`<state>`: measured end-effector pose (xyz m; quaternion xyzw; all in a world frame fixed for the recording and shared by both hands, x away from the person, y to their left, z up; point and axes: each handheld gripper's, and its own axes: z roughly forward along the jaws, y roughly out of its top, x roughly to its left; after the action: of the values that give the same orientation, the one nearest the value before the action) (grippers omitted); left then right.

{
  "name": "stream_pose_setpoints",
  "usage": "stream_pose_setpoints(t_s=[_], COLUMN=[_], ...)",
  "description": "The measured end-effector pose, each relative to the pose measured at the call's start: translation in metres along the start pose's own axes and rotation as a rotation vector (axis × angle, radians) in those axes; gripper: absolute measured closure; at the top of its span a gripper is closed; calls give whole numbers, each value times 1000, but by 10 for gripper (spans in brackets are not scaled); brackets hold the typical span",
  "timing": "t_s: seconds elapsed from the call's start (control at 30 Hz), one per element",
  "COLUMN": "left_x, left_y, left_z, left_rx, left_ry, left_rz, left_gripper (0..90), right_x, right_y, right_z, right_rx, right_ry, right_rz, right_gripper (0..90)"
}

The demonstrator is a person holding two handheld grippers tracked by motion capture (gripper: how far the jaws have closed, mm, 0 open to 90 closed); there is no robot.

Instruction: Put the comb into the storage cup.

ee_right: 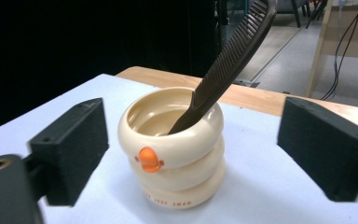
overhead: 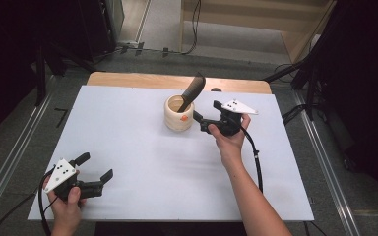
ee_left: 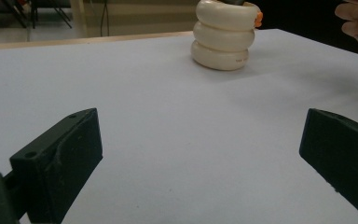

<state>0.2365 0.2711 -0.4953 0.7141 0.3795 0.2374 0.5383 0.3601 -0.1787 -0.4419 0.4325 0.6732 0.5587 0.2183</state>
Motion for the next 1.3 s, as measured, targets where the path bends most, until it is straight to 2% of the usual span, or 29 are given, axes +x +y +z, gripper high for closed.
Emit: stream_pose_setpoints(t_s=[0.17,0.47,0.7,0.87,1.3], left_x=[0,-1,-1,-2,-2], left_y=[0,0,0,0,0], left_z=[0,1,0,1,1], left_rx=[1,2,0,3,4], left_ry=[-1,0,2,4,3], left_rz=[3,7,6,11,16], left_gripper=[0,0,0,0,0], right_x=[3,9,10,10,2], right_y=[-3,-11,-17,-21,-36], right_z=[-12,-29,-43,-52,-74], right_rx=[-9,-8,1,-2,-3], right_ry=[31,44,40,46,26], right_rz=[-3,-36,-44,-67,-93], right_gripper=[0,0,0,0,0])
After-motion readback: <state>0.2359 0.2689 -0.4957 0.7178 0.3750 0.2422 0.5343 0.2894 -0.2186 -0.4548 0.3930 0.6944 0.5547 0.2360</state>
